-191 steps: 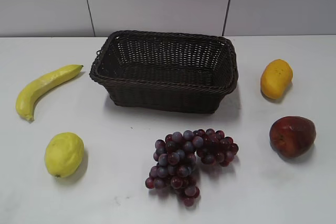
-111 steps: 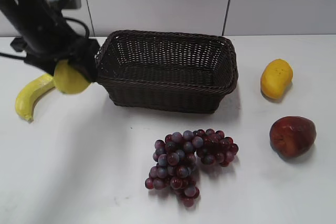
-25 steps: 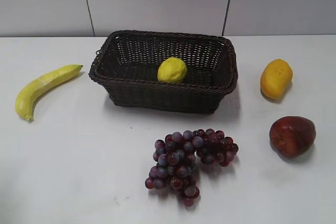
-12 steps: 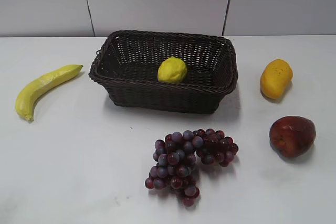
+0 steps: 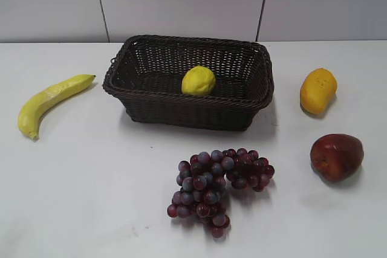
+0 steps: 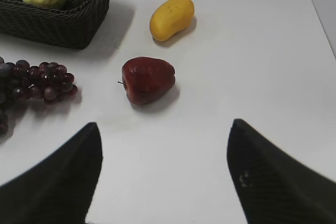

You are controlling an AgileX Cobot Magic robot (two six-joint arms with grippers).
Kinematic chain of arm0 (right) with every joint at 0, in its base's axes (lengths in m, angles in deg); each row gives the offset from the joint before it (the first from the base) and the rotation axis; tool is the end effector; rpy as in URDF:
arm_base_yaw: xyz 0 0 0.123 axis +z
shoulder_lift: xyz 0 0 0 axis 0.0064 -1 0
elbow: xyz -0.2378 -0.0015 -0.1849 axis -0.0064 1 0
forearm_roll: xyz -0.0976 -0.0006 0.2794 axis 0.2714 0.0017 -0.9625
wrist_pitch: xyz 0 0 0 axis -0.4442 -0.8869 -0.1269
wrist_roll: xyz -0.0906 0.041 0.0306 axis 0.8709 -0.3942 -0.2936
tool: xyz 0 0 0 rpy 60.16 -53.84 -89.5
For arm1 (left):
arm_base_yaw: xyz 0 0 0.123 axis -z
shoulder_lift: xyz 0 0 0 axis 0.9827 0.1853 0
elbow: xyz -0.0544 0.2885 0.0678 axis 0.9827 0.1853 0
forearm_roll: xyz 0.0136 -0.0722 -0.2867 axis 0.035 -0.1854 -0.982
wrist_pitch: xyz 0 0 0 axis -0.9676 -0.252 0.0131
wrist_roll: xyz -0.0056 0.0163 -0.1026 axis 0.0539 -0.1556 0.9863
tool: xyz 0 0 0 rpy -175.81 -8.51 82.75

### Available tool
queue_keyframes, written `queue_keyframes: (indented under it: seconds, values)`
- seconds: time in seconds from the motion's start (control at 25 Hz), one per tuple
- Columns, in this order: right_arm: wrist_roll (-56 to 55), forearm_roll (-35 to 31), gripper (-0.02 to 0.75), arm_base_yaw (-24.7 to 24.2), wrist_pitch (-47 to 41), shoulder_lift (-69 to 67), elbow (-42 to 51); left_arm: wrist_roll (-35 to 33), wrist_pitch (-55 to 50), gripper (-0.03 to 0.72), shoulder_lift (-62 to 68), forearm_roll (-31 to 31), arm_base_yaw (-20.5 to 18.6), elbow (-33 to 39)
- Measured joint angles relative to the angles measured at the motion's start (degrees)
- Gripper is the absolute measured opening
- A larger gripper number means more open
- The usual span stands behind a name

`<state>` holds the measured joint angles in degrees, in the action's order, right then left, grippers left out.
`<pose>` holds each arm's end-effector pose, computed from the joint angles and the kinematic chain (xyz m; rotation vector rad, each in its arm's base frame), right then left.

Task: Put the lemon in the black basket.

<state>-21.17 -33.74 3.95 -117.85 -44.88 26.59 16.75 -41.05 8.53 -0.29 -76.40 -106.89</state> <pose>0.0283 0.0113 0.2978 -0.1412 1.9967 0.1301 0.0693 -0.0103 0.2784 0.1458 2.2994 -0.0778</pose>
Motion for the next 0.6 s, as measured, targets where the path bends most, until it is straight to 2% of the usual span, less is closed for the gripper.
queue_keyframes:
  seconds: [0.6]
  values:
    - [0.0, 0.0, 0.559, 0.0, 0.0, 0.0, 0.0, 0.2, -0.2, 0.508, -14.2, 0.0, 0.0, 0.0]
